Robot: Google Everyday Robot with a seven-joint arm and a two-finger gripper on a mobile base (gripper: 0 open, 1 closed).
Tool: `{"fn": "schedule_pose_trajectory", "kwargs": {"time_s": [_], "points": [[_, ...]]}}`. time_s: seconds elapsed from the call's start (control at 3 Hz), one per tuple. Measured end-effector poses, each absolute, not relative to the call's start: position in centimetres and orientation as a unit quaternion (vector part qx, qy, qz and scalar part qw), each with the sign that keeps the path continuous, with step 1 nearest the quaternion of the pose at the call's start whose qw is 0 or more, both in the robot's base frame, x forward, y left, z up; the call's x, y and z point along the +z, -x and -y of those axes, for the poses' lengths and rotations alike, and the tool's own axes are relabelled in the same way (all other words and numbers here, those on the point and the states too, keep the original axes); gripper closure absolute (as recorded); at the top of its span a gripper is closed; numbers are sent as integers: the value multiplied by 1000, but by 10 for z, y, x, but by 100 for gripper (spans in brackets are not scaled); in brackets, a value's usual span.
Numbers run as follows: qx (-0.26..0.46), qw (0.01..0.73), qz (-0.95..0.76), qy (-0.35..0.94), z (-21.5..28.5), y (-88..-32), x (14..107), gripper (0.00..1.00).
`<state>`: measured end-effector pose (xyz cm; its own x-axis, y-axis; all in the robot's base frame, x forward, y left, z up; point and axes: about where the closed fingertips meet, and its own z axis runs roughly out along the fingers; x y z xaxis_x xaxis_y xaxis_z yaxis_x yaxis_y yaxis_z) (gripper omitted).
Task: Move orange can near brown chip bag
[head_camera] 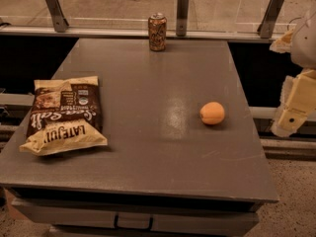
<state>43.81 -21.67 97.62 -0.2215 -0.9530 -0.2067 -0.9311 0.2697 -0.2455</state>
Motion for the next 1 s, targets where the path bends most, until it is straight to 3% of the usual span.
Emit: {"fn": "schedule_pose_trajectory", "kwargs": {"time_s": [0.33,0.67,1.0], "points": [[-34,159,-781,603,217,-438,976,0],[-25,184,-776,603,207,-474,973,0],[0,233,-762,604,181,-549,967,0]]}}
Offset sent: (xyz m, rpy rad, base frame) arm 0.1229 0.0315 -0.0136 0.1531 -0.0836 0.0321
